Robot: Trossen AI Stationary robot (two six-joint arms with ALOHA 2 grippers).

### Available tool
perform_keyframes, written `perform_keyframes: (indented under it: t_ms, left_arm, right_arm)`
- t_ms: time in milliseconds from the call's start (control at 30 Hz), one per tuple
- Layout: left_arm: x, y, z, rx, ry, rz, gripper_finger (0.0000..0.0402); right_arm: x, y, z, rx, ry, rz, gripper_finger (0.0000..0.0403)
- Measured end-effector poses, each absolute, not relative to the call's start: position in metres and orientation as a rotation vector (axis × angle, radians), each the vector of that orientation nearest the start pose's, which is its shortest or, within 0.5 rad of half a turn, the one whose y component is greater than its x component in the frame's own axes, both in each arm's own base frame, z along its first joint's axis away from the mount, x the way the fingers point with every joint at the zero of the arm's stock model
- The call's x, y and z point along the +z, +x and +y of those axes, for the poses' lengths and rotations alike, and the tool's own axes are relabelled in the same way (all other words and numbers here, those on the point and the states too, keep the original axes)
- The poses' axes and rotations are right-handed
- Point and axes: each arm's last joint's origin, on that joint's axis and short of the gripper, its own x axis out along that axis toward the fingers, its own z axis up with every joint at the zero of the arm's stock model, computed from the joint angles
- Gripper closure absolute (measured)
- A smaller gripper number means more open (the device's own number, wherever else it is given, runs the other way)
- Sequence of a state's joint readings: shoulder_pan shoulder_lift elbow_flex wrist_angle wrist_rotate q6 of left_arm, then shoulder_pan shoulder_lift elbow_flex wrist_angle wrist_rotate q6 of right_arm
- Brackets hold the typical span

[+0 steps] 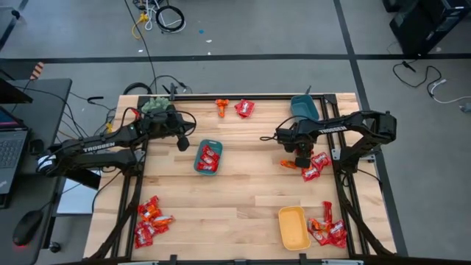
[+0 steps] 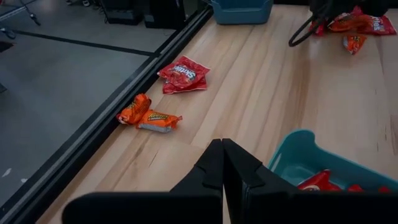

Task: Sort candy
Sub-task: Put the red candy into the green bin

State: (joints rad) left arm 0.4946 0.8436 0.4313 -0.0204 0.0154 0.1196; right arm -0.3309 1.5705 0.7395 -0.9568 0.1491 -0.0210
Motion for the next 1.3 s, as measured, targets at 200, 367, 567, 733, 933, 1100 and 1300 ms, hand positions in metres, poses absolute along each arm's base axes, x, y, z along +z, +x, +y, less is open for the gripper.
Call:
perform_keyframes:
  t_ms: [200,367,567,733,933,1100,1300]
  left_arm:
    - [0.217,0.159,0.085,0.445,0.005,0.451,0.0401]
    - [0.217,0.159,0.085,0.445,0.005,0.451,0.0401]
    - [0.217,0.159,0.085,0.446,0.004,0.449,0.0401]
    - [0.218,0.160,0.086,0.447,0.005,0.438,0.0401]
    - [0.219,0.160,0.086,0.448,0.009,0.424,0.0401]
    - [0.221,0.161,0.086,0.450,0.013,0.410,0.0401]
    - [0.222,0.161,0.087,0.456,0.021,0.393,0.0401]
  right_arm:
    - [0.142,0.207,-0.076,-0.339,0.141,1.744,0.0381]
    - [0.164,0.228,-0.082,-0.344,0.146,1.645,0.0366]
    - [0.202,0.270,-0.087,-0.349,0.237,1.328,0.0361]
    - [0.232,0.313,-0.083,-0.268,0.356,0.895,0.0380]
    - [0.247,0.351,-0.068,-0.140,0.445,0.534,0.0365]
    - [0.231,0.374,-0.056,-0.101,0.491,0.439,0.0370]
    - [0.206,0.397,-0.053,-0.091,0.538,0.428,0.0373]
